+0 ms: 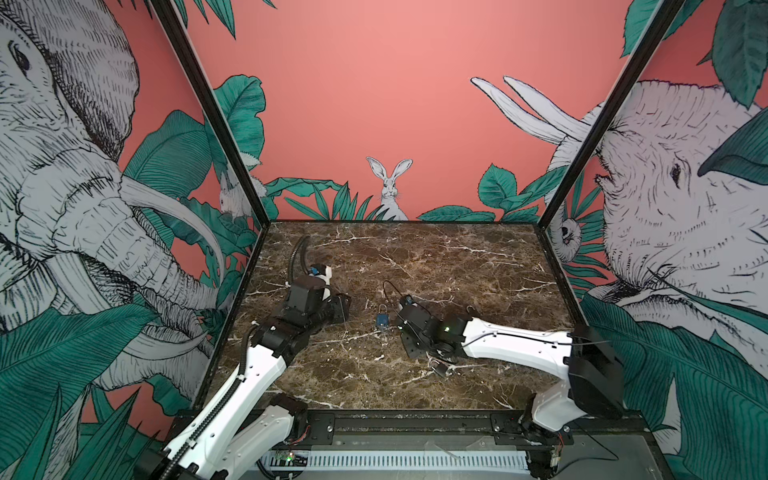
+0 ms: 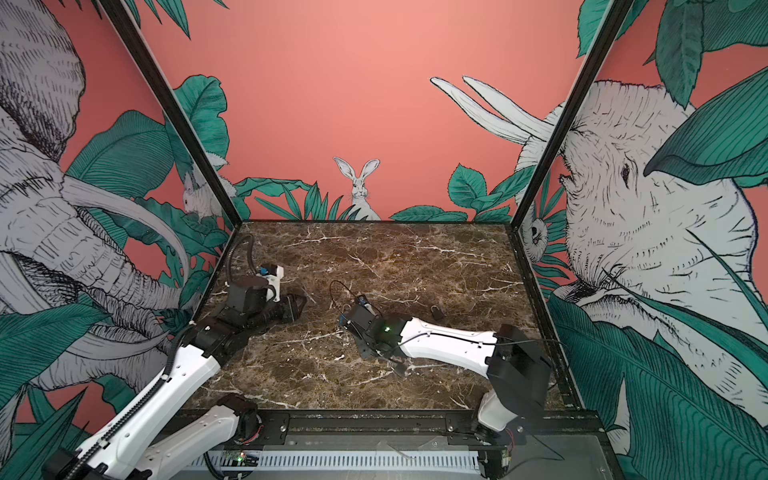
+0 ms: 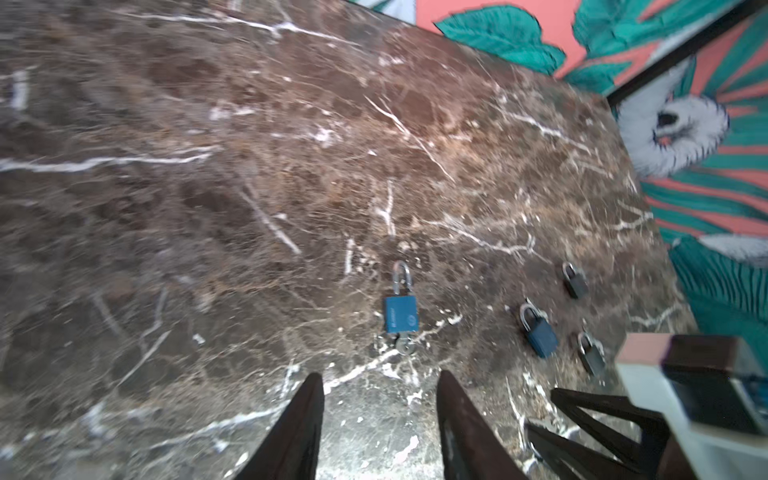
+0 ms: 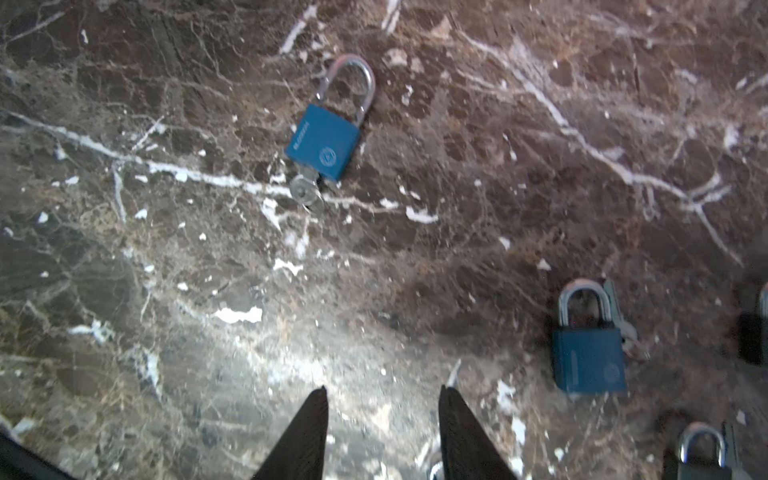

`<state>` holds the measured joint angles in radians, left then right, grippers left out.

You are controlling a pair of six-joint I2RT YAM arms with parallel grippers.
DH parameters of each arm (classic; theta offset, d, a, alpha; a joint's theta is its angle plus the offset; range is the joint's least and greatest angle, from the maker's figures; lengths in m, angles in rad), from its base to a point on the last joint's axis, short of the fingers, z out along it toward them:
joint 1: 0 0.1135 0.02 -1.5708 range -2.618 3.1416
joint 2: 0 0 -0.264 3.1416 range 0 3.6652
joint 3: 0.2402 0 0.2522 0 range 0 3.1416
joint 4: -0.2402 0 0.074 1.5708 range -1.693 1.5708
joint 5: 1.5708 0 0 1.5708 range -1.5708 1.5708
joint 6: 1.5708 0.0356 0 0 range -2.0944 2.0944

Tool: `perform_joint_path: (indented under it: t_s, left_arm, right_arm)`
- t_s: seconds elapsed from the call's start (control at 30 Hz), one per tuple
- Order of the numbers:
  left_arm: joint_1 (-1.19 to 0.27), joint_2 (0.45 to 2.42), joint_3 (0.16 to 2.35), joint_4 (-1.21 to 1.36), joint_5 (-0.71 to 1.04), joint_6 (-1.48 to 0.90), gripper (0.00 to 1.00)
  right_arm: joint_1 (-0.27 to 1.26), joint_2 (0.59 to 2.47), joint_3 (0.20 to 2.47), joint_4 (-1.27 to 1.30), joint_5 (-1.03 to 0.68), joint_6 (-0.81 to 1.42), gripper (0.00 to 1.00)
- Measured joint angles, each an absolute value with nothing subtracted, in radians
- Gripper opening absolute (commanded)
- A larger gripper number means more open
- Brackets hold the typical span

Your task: Lock with the key

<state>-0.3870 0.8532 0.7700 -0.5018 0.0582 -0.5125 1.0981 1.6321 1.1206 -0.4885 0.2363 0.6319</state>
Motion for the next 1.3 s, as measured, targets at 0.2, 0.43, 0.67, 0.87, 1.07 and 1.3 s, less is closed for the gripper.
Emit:
perform_joint_path:
  t_s: [0.2,0.43,0.67,0.87,1.07,1.3]
  left_arm:
    - [-0.249,0.821,0.751,-0.516,0.130,-0.514,0.47]
    - [-0.167,0.821,0.747,-0.526,0.205,-0.514,0.47]
    - [-0.138,0.818,0.747,-0.528,0.246,-0.503,0.47]
    - [-0.126,0.818,0.747,-0.529,0.259,-0.493,0.47]
    - [-0.120,0.818,0.747,-0.530,0.273,-0.487,0.47]
    - [-0.114,0.817,0.747,-0.530,0.281,-0.487,0.47]
  right_arm:
    - [1.098,1.848,1.294,-0.450,0.260,0.636,0.63]
    - [1.073,1.983,1.375,-0.391,0.286,0.702,0.63]
    - [1.027,2.061,1.417,-0.340,0.278,0.754,0.62]
    - [1.028,2.093,1.445,-0.309,0.276,0.777,0.61]
    - [1.027,2.122,1.462,-0.305,0.276,0.786,0.61]
    - [1.026,2.143,1.500,-0.335,0.279,0.785,0.47]
